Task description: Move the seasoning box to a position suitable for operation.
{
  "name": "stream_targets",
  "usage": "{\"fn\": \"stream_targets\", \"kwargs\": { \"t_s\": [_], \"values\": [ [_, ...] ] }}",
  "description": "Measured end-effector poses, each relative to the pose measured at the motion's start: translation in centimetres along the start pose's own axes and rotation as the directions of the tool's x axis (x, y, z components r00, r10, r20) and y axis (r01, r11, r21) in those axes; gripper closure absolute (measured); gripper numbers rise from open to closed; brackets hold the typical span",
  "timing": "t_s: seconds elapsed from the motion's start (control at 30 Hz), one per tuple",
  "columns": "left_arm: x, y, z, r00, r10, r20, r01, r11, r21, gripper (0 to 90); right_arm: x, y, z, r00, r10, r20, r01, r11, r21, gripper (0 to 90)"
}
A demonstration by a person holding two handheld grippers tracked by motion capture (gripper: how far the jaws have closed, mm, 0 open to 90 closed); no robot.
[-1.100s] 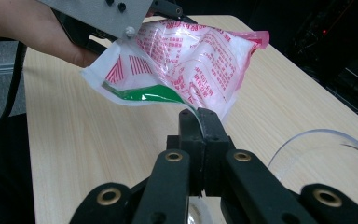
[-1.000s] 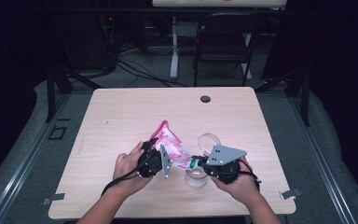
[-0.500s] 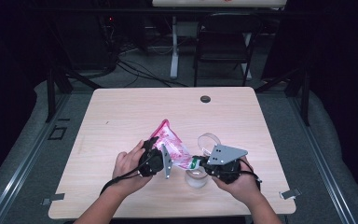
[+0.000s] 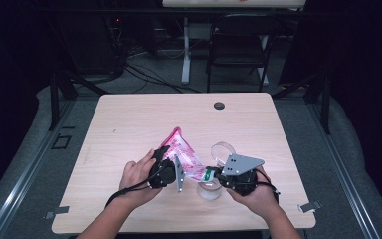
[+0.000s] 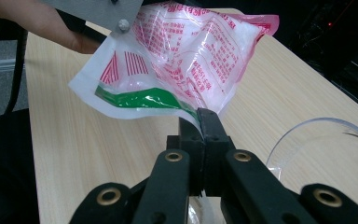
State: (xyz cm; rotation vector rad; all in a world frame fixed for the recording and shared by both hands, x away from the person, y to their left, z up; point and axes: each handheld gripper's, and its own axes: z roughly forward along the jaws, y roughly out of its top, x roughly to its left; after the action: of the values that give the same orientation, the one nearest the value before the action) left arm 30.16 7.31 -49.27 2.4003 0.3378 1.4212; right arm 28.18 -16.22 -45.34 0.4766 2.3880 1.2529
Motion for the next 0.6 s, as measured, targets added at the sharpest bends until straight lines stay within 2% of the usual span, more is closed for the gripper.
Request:
{"fn": "stream_targets", "kwargs": {
  "t_s": [0.33,0.47,0.6],
  "values": [
    [0.28,0.27,-0.19,0.9991,0.037,-0.020,-0.037,0.9993,0.009,56.8,0.04,-0.07,0.07,1.0000,0.005,-0.005,-0.005,1.000,0.004,90.0],
    [0.35,0.57,-0.22,0.9973,0.065,-0.034,-0.065,0.9978,0.006,56.8,-0.01,-0.18,-0.02,1.0000,0.007,-0.007,-0.007,1.000,0.007,90.0],
    [0.28,0.81,-0.18,0.9966,0.073,-0.037,-0.073,0.9973,0.002,56.8,-0.06,-0.34,-0.18,0.9999,0.010,-0.001,-0.010,1.000,0.011,90.0]
  ]
}}
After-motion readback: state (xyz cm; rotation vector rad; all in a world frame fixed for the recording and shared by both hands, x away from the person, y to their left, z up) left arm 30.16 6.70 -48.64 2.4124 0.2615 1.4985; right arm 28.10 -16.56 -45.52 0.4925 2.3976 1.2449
